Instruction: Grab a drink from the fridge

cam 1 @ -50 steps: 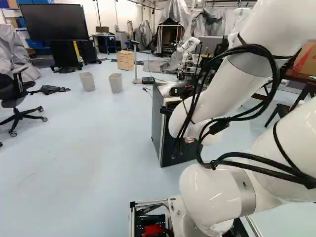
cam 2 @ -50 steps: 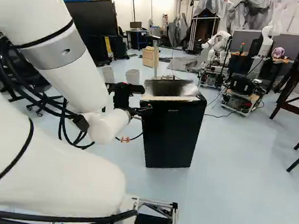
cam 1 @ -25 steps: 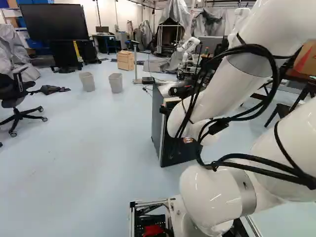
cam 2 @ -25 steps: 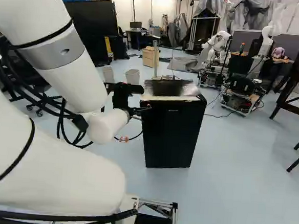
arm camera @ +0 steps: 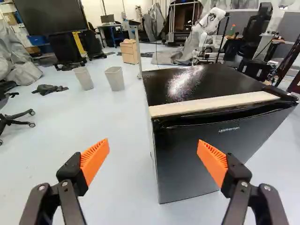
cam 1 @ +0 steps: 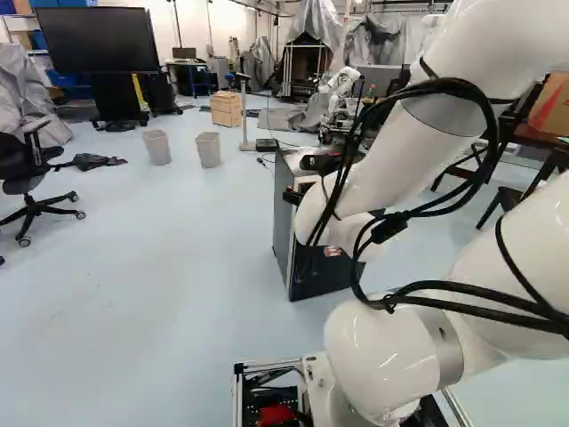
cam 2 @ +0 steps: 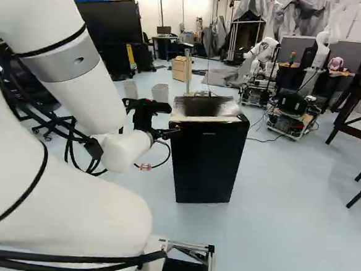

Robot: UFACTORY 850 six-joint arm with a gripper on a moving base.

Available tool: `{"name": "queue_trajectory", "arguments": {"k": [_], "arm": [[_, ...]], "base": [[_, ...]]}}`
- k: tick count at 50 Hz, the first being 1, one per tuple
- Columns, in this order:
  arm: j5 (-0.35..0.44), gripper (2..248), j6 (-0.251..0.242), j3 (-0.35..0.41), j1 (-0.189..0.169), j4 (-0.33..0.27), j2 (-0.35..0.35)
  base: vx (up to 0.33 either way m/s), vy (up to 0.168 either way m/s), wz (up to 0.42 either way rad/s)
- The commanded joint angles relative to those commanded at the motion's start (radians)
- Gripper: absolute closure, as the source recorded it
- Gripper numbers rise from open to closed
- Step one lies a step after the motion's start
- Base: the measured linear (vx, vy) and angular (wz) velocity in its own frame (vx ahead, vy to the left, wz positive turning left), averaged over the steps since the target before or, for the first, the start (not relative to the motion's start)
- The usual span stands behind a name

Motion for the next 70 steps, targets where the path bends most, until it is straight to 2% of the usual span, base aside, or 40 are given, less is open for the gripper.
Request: {"name": "queue_trajectory", "arguments": {"k": [43,70], "arm": [[0.04,3,0.0,-0.065,0.134,0.233,-0.074],[0.092,3,0.0,-0.077,0.225,0.386,-0.088]], "base": [[0.0,0.0,0.0],[0.0,0.0,0.0]]}}
